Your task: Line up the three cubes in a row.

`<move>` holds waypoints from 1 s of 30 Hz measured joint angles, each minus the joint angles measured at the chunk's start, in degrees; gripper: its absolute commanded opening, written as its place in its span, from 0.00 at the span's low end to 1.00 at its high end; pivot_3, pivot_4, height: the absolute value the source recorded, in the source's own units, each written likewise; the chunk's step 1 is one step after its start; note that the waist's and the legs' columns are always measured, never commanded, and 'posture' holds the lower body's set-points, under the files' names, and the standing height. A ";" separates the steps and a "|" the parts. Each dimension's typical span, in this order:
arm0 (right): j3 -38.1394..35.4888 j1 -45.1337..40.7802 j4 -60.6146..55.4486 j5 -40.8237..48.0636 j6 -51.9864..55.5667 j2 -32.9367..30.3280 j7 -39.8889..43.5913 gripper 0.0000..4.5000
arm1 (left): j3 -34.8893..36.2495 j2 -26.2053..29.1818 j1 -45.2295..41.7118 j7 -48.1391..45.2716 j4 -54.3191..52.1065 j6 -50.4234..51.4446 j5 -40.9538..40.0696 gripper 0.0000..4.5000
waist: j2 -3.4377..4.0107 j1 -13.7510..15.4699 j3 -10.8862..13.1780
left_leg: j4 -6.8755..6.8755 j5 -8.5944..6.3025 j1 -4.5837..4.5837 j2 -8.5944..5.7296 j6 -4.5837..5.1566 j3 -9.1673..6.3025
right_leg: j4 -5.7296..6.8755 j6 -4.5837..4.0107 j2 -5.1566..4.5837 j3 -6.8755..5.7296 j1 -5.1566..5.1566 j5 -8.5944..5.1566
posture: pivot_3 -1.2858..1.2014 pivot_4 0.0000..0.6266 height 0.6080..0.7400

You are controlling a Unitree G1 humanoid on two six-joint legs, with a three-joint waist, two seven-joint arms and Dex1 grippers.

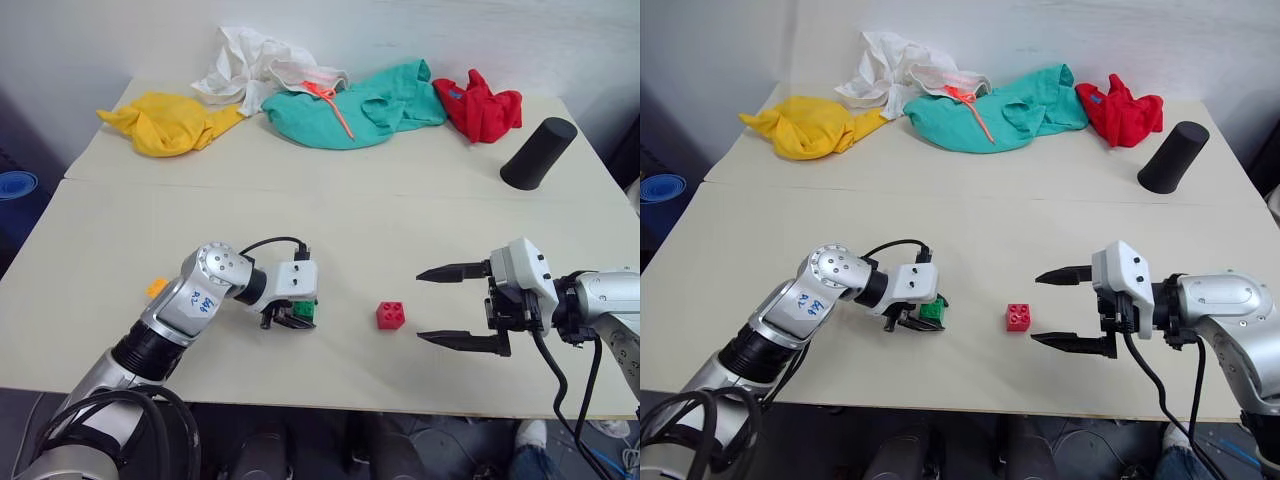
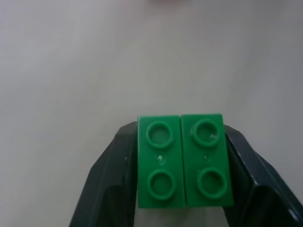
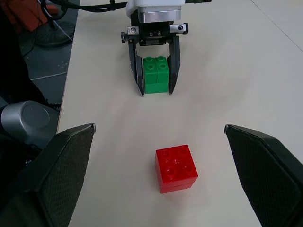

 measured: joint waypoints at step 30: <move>12.68 -20.20 19.21 -4.02 -4.63 8.43 10.55 1.00 | 76.19 5.02 60.09 5.27 -16.50 11.74 -21.19 1.00 | 0.00 -1.43 0.00 | -0.03 -0.12 0.01 0.12 -0.11 -0.21 | -0.36 -0.11 -0.42 -0.14 0.03 -0.06 | 0.52 0.24 1.00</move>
